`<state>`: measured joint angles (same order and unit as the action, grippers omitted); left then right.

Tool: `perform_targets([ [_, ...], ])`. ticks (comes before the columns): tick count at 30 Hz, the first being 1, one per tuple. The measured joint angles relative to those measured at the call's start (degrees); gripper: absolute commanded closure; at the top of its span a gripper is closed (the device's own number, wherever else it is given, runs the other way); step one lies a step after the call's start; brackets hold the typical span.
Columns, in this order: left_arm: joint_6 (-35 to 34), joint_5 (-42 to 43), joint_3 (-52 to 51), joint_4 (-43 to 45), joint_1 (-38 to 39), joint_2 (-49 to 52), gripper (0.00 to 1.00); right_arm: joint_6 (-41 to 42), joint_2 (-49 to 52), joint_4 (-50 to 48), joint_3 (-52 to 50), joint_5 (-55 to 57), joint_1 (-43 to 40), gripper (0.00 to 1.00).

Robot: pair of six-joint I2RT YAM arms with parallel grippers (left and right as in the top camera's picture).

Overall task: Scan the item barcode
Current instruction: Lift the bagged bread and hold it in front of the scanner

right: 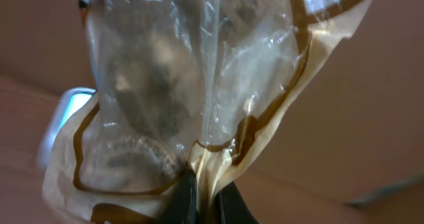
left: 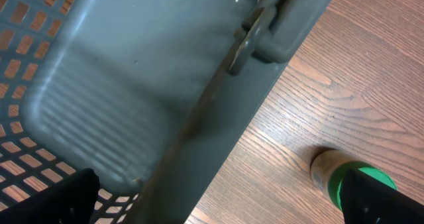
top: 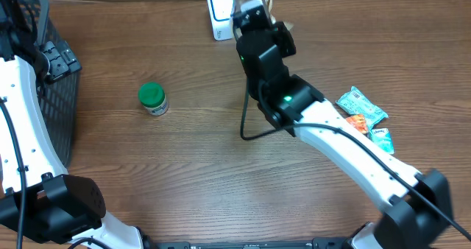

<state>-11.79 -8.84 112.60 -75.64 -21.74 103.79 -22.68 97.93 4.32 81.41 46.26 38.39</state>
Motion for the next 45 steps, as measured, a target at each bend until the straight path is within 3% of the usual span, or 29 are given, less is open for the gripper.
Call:
perform_targets([
  [9,0.0,0.0,0.0,0.1,0.0,0.0,0.0,-47.2,16.7,-34.7,0.2,7.4,-0.9,0.96],
  [13,0.0,0.0,0.0,0.0,0.0,0.0,0.01,-61.8,23.7,-46.3,0.3,6.0,-3.3,0.96],
  [16,0.0,0.0,0.0,0.0,0.0,0.0,0.01,-68.1,27.3,-47.8,0.9,4.6,-5.8,0.96],
  [22,0.0,0.0,0.0,0.0,0.0,0.0,0.0,-73.6,35.5,-48.7,8.4,2.9,-9.9,0.96],
  [28,0.0,0.0,0.0,0.0,0.0,0.0,0.0,-74.7,36.7,-49.1,13.4,-0.2,-9.0,0.96],
  [45,0.0,0.0,0.0,0.0,0.0,0.0,0.0,-73.1,38.0,-48.2,14.1,-5.2,-6.5,0.96],
])
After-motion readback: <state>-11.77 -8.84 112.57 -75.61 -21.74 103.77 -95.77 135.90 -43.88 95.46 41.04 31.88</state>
